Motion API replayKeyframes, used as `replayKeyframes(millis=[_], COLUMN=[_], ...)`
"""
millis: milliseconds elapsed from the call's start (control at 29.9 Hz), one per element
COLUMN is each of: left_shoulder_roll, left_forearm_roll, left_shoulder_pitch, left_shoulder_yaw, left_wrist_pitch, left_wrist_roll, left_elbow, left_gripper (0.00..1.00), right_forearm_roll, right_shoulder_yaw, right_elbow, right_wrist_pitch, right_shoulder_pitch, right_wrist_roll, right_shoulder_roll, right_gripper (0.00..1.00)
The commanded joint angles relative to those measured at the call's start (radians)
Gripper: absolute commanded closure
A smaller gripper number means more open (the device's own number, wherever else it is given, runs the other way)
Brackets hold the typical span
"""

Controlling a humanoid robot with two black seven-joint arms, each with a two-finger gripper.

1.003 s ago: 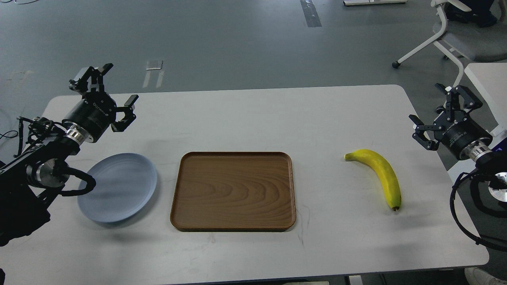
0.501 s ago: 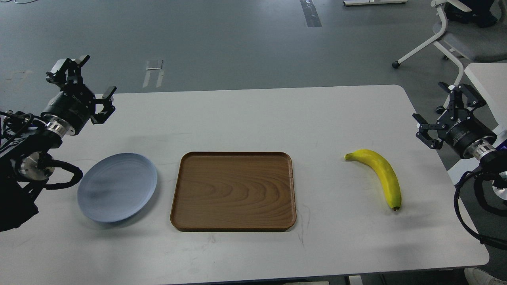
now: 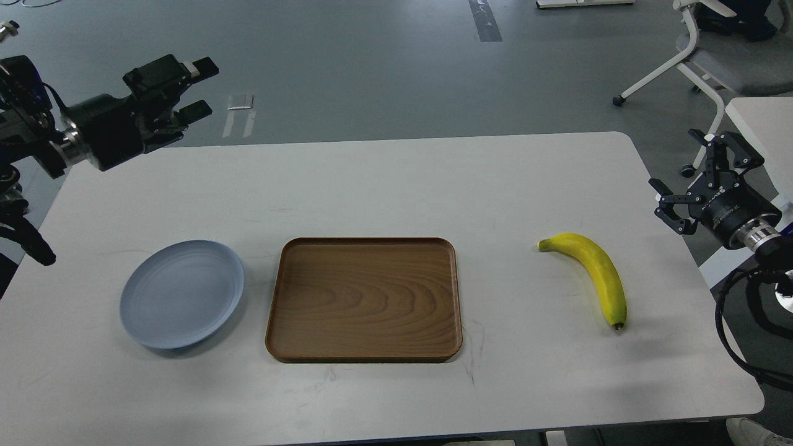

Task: Place banana on plate with both arms
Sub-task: 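Lower the left gripper to the plate rim and grip its edge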

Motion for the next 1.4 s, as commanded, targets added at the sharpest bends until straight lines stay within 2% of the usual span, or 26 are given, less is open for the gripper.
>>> replayKeyframes(millis=[0,100,267,401,535,802,1136,1370], left_shoulder_roll=[0.062,0.134,0.168,0.168,0.16,0.113,0.056,0.012], left_forearm_roll=[0.256,0.475,0.656,0.706,0.68,0.455,0.43,0.43], left_shoulder_pitch=[-0.005,0.008,0.007,0.01,0.024,0.116,0.14,0.156], left_shoulder_yaw=[0.004,0.028,0.209,0.367,0.393,0.396,0.396,0.396], left_wrist_pitch=[0.0,0.0,0.0,0.095,0.098,0.098,0.104,0.146], left_wrist_roll=[0.0,0.0,0.0,0.0,0.0,0.0,0.0,0.0], left_elbow=[-0.072,-0.144,-0.135,-0.047,0.005,0.132,0.212,0.263], left_gripper=[0.0,0.0,0.0,0.0,0.0,0.03,0.04,0.06], right_forearm_roll=[-0.003,-0.005,-0.005,-0.005,-0.005,-0.005,-0.005,-0.005], right_shoulder_yaw=[0.002,0.002,0.004,0.007,0.01,0.011,0.011,0.01], right_elbow=[0.0,0.0,0.0,0.0,0.001,0.0,0.0,0.0], right_wrist_pitch=[0.0,0.0,0.0,0.0,0.0,0.0,0.0,0.0], right_shoulder_pitch=[0.001,0.001,0.001,0.001,0.003,0.001,0.001,-0.002], right_wrist_roll=[0.0,0.0,0.0,0.0,0.0,0.0,0.0,0.0], right_shoulder_roll=[-0.002,-0.002,-0.001,-0.001,-0.001,-0.001,-0.002,-0.007], right_gripper=[0.0,0.0,0.0,0.0,0.0,0.0,0.0,0.0])
